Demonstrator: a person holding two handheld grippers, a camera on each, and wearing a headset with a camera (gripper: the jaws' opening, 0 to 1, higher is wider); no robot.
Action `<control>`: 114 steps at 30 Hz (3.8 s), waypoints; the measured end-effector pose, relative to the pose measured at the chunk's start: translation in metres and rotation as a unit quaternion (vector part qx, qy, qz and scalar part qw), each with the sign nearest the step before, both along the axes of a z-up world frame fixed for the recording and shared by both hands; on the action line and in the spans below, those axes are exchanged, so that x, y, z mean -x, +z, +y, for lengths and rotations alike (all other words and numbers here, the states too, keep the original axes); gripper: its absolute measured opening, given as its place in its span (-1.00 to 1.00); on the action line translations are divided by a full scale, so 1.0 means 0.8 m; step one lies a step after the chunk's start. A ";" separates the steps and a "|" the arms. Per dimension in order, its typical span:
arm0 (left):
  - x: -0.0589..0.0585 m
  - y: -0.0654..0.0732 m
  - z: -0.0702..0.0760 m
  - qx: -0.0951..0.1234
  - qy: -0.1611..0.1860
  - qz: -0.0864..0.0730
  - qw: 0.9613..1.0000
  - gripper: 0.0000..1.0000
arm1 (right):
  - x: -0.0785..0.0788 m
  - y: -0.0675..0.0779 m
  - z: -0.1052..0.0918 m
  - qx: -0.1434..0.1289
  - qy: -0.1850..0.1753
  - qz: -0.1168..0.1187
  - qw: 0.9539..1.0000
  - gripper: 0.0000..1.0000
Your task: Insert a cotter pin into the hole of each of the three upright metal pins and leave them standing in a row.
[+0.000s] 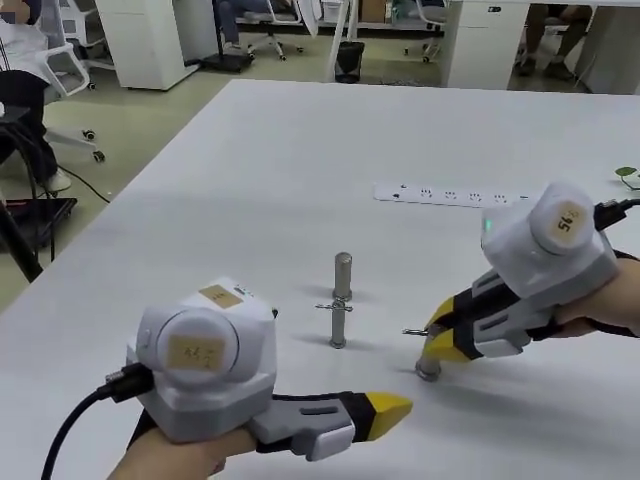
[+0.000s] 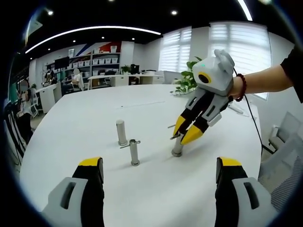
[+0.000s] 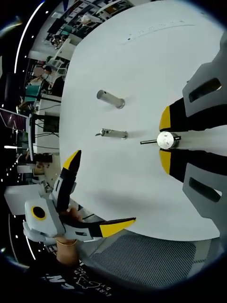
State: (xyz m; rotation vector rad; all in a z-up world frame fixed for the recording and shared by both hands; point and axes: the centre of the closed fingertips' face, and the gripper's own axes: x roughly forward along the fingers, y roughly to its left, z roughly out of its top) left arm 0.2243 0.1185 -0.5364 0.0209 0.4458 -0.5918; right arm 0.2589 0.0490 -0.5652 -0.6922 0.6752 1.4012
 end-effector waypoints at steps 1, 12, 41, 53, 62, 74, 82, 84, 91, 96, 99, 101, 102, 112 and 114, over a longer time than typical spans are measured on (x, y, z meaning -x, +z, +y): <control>0.000 0.000 0.000 -0.001 -0.001 0.000 1.000 0.97 | -0.001 0.001 0.001 0.001 0.000 0.000 1.000 -0.84; 0.002 -0.001 -0.012 -0.004 -0.013 0.003 1.000 0.97 | -0.017 0.001 0.013 0.008 0.007 -0.003 1.000 -0.84; -0.005 0.001 -0.006 -0.004 0.001 0.002 1.000 0.95 | -0.032 -0.008 0.020 0.016 0.015 0.008 1.000 -0.83; -0.004 0.000 -0.006 -0.009 -0.002 0.003 1.000 0.95 | -0.032 0.003 0.024 0.000 0.010 0.010 1.000 -0.59; -0.005 0.001 -0.004 -0.007 0.000 0.001 1.000 0.95 | -0.036 0.028 0.046 -0.062 -0.034 0.022 0.997 -0.50; -0.006 0.004 -0.001 -0.007 0.005 -0.004 1.000 0.93 | -0.069 0.041 0.080 -0.113 -0.089 -0.004 0.990 -0.52; -0.007 0.004 0.001 -0.007 0.008 -0.004 1.000 0.90 | -0.095 0.034 0.093 -0.127 -0.118 -0.016 0.985 -0.54; -0.007 0.004 0.002 -0.009 0.008 -0.004 1.000 0.90 | -0.098 0.031 0.094 -0.127 -0.124 -0.018 0.984 -0.55; -0.007 0.004 0.001 -0.010 0.008 -0.006 1.000 0.90 | -0.114 0.020 0.102 -0.131 -0.133 -0.029 0.982 -0.56; -0.007 0.004 0.001 -0.015 0.007 -0.007 1.000 0.90 | -0.120 0.015 0.113 -0.135 -0.135 -0.035 0.981 -0.57; -0.007 0.004 0.001 -0.014 0.008 -0.006 1.000 0.90 | -0.126 0.009 0.115 -0.131 -0.137 -0.037 0.981 -0.58; -0.007 0.003 0.001 -0.014 0.008 -0.006 1.000 0.90 | -0.129 0.004 0.115 -0.128 -0.138 -0.038 0.981 -0.60; -0.006 0.003 0.001 -0.014 0.008 -0.006 1.000 0.89 | -0.128 0.003 0.116 -0.127 -0.139 -0.037 0.982 -0.61; -0.006 0.002 0.001 -0.015 0.009 -0.003 1.000 0.88 | -0.131 -0.009 0.114 -0.124 -0.154 -0.030 0.980 -0.72; -0.006 0.001 0.001 -0.015 0.009 -0.002 1.000 0.88 | -0.129 -0.008 0.115 -0.126 -0.155 -0.027 0.979 -0.72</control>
